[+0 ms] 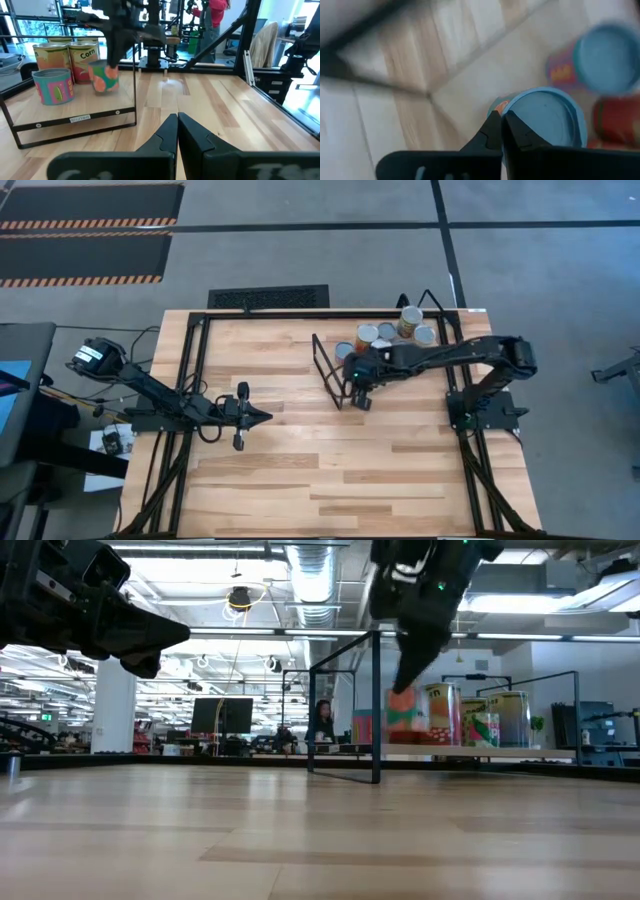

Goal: Pick and place cans onto a shelf
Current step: Put the canned orange on the shelf

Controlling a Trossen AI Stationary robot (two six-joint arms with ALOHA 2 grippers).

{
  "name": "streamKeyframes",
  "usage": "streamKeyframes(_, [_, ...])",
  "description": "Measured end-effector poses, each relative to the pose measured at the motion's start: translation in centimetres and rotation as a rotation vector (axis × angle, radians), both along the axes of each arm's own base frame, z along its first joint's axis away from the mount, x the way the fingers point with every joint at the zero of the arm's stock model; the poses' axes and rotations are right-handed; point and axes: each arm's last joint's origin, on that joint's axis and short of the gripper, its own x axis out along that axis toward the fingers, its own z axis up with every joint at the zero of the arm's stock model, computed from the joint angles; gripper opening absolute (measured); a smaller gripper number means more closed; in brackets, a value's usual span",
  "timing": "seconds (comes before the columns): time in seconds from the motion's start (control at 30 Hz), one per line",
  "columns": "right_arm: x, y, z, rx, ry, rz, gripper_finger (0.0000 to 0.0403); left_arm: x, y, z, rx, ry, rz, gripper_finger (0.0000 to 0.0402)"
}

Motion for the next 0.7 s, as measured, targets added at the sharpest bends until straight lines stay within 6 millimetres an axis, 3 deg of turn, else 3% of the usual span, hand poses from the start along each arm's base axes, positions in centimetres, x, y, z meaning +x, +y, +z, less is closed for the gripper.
streamKeyframes(0.13, [0.7,-0.4,-1.4,-0.005,0.041,0.006,0.0008,0.0,0.0,0.0,0.001,0.003,0.007,0.0])
streamKeyframes(0.37, [0.7,-0.9,-1.2,-0.019,0.018,-0.009,0.0013,0.0,0.0,0.0,-0.004,0.001,0.009,0.0])
streamKeyframes(0.7, [0.8,-1.7,-1.3,-0.043,0.017,-0.032,0.005,0.0,0.0,0.0,-0.004,0.001,0.008,0.0])
